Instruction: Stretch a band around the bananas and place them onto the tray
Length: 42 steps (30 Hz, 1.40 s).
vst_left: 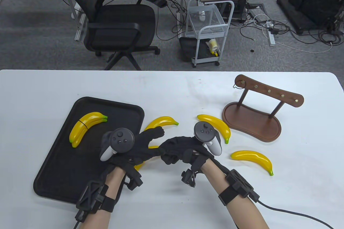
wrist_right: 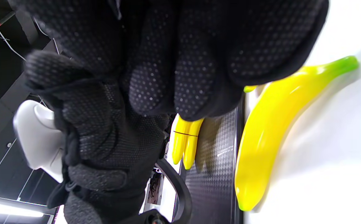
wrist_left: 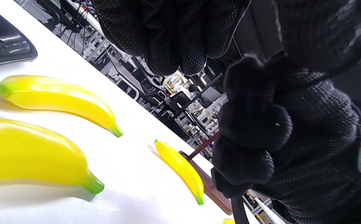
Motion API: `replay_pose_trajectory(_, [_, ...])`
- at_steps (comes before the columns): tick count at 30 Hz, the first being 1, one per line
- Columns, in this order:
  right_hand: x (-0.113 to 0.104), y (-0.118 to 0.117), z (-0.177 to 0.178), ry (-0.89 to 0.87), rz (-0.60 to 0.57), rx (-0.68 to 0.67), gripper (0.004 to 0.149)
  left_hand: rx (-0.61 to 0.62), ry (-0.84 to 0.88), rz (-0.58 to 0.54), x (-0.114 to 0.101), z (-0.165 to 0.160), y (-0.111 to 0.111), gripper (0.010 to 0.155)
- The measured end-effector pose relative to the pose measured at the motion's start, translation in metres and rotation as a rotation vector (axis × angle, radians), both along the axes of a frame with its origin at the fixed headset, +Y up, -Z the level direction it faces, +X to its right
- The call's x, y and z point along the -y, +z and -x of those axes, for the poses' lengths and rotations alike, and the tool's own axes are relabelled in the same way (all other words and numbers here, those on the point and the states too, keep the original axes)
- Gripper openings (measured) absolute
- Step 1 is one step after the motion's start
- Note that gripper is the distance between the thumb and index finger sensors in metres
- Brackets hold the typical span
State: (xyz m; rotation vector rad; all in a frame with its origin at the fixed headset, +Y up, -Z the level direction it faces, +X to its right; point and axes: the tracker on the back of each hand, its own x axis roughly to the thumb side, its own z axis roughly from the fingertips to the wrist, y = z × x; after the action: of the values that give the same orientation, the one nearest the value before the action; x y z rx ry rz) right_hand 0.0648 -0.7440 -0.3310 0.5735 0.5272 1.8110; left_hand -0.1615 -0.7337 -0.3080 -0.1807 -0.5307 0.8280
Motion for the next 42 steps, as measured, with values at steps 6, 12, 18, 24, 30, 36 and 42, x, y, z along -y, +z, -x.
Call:
replay_pose_trajectory(6, [-0.004, 0.002, -0.001, 0.066, -0.091, 0.056, 0.036, -0.003, 0.019, -0.003, 0.0, -0.001, 0.001, 0.085])
replay_pose_trajectory(12, [-0.006, -0.002, -0.009, 0.114, -0.144, 0.125, 0.036, -0.004, 0.092, 0.015, -0.002, 0.004, -0.001, 0.081])
replay_pose_trajectory(18, [-0.007, -0.005, -0.016, 0.152, -0.189, 0.182, 0.036, 0.0, 0.139, 0.046, -0.002, 0.007, -0.003, 0.078])
replay_pose_trajectory(24, [-0.014, -0.006, -0.022, 0.173, -0.249, 0.24, 0.036, 0.01, 0.178, 0.069, -0.002, 0.008, -0.004, 0.076])
replay_pose_trajectory(30, [-0.02, -0.006, -0.027, 0.174, -0.301, 0.297, 0.036, 0.042, 0.195, 0.094, -0.004, 0.005, -0.004, 0.072])
replay_pose_trajectory(36, [-0.019, -0.006, -0.026, 0.171, -0.3, 0.297, 0.036, 0.096, 0.211, 0.142, -0.003, 0.001, -0.004, 0.068])
replay_pose_trajectory(42, [-0.013, -0.006, -0.022, 0.16, -0.267, 0.264, 0.036, 0.094, 0.21, 0.13, -0.006, 0.001, -0.004, 0.066])
